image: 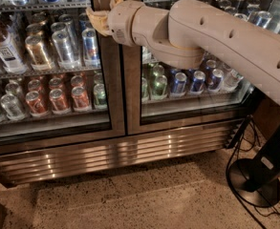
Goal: Open left fridge door
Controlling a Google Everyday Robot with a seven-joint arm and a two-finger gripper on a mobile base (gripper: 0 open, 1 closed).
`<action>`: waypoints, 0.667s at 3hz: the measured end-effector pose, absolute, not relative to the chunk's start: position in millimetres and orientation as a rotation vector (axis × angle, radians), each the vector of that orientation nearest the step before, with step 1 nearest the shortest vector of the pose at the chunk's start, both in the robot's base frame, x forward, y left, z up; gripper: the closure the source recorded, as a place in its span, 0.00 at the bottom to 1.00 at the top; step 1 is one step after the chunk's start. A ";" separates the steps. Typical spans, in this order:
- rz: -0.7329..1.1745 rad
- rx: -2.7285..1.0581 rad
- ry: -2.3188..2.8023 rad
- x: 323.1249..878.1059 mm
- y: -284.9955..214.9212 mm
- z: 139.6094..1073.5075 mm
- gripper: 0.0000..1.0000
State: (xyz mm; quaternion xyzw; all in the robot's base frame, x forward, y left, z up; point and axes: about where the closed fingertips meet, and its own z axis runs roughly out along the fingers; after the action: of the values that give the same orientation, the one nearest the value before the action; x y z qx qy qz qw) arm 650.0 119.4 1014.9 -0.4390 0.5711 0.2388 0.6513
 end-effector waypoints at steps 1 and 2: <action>0.542 -0.997 1.297 653.9 114.6 1016.2 1.00; 0.542 -0.997 1.297 658.1 111.5 1016.6 1.00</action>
Offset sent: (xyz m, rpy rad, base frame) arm -0.0617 0.0426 -0.0016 -1.3192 -0.6419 -0.5613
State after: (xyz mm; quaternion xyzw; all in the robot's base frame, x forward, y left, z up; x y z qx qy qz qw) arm 658.1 111.5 1016.6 -0.4390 0.5711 0.2387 0.6513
